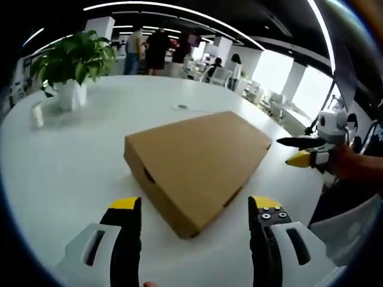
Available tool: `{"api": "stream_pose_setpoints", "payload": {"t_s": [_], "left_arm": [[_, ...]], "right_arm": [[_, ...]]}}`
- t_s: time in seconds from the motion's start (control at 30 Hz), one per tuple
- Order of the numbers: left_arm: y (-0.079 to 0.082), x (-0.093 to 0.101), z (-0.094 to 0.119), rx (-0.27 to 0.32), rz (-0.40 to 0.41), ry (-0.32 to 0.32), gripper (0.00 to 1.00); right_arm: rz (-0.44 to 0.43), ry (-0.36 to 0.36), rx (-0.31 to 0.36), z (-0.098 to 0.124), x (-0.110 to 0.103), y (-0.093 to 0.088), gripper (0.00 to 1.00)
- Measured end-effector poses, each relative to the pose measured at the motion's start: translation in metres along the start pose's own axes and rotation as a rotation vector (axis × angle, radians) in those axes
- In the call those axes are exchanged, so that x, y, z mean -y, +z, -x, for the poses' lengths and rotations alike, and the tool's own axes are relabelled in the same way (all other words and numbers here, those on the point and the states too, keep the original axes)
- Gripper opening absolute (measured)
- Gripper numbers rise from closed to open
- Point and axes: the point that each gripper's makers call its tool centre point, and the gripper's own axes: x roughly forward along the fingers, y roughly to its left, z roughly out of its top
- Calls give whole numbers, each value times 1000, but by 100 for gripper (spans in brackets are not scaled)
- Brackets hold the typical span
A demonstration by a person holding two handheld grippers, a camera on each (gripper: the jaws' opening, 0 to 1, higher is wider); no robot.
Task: Operate the shoe box by opening the lid, removing the specified soft item, and placing it in the target area until the item is outside and the box remains undamaged.
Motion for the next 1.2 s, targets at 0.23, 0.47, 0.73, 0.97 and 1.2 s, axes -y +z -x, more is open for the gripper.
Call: {"api": "stream_pose_setpoints", "payload": {"t_s": [0.23,0.47,0.73,0.97,1.2], "left_arm": [[-2,3,-4,-7,-14,-6,73],[-1,1,-8,-9,-13,-4,73],[-1,0,-13,-16,-18,-4,72],[-2,3,-19,-21,-32,-9,70],[-6,0,-22,-55,-90,4,69]], "right_arm": [[8,13,-14,-12,0,1,91],[4,19,-21,-24,3,-1,91],[-5,18,-15,-31,6,4,90],[-6,16,-20,-35,11,5,88],[18,32,-32,-40,7,4,82]]}}
